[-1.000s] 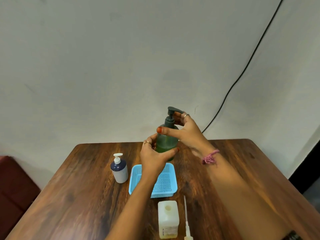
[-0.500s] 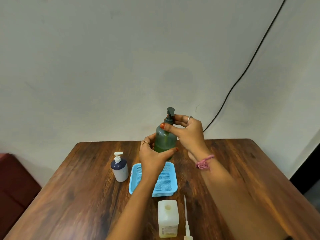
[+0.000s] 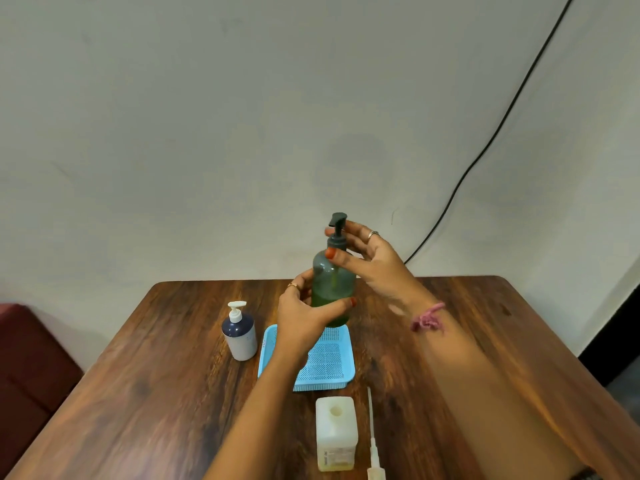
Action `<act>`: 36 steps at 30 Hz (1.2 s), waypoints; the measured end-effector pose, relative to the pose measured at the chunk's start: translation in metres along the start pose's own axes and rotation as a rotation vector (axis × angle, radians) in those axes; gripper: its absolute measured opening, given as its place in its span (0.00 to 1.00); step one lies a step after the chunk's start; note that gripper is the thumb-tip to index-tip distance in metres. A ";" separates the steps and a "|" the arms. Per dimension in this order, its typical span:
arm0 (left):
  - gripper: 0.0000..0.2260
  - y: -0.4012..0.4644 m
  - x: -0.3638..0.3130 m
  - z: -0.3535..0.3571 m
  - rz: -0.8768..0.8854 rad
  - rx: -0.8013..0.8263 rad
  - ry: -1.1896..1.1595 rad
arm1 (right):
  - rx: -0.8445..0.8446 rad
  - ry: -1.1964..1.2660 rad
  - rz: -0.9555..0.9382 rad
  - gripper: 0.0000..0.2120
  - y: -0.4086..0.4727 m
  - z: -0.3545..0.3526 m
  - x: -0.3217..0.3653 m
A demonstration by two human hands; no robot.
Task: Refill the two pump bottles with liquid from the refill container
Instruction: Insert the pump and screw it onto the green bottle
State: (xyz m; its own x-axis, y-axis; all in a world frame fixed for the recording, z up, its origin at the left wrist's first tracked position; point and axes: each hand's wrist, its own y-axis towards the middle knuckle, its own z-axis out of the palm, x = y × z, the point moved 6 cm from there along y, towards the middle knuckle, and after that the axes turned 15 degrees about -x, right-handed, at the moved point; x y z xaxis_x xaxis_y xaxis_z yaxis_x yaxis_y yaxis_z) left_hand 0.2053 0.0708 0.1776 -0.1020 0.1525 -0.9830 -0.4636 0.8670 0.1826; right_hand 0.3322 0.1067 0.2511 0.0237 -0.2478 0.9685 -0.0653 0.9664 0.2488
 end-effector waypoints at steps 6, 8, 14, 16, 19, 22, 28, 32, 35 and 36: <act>0.27 -0.002 0.000 0.001 -0.003 0.118 0.003 | 0.087 0.033 0.003 0.15 -0.001 0.000 0.000; 0.25 -0.004 0.000 0.003 -0.007 0.134 0.004 | 0.027 0.024 -0.007 0.16 -0.003 -0.001 -0.001; 0.23 -0.006 0.002 0.002 -0.016 0.171 -0.001 | -0.191 -0.085 -0.093 0.15 -0.008 0.000 -0.009; 0.24 -0.006 0.004 0.000 -0.027 0.178 -0.007 | -0.157 -0.107 -0.102 0.18 -0.009 0.002 -0.007; 0.28 -0.004 0.007 -0.006 -0.032 0.184 -0.018 | -0.021 -0.245 -0.042 0.33 -0.012 0.005 -0.012; 0.29 -0.003 0.010 -0.011 -0.039 0.221 -0.031 | 0.088 -0.303 0.067 0.45 -0.021 0.004 -0.027; 0.24 0.001 0.017 -0.022 -0.032 0.264 -0.003 | 0.076 -0.331 0.101 0.32 -0.031 0.014 -0.038; 0.22 0.005 0.022 -0.031 -0.023 0.266 0.006 | 0.021 -0.387 0.052 0.31 -0.028 0.025 -0.038; 0.26 0.010 0.031 -0.043 -0.030 0.241 0.022 | -0.008 -0.392 0.071 0.33 -0.023 0.037 -0.049; 0.29 0.012 0.035 -0.048 -0.039 0.231 0.031 | -0.018 -0.376 0.086 0.32 -0.022 0.041 -0.053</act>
State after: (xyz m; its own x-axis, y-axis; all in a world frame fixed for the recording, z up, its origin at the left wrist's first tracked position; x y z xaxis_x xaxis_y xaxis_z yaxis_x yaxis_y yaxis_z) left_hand 0.1543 0.0636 0.1463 -0.1168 0.1048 -0.9876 -0.2545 0.9580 0.1318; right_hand 0.2914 0.0955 0.1941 -0.3490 -0.1710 0.9214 -0.0338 0.9849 0.1700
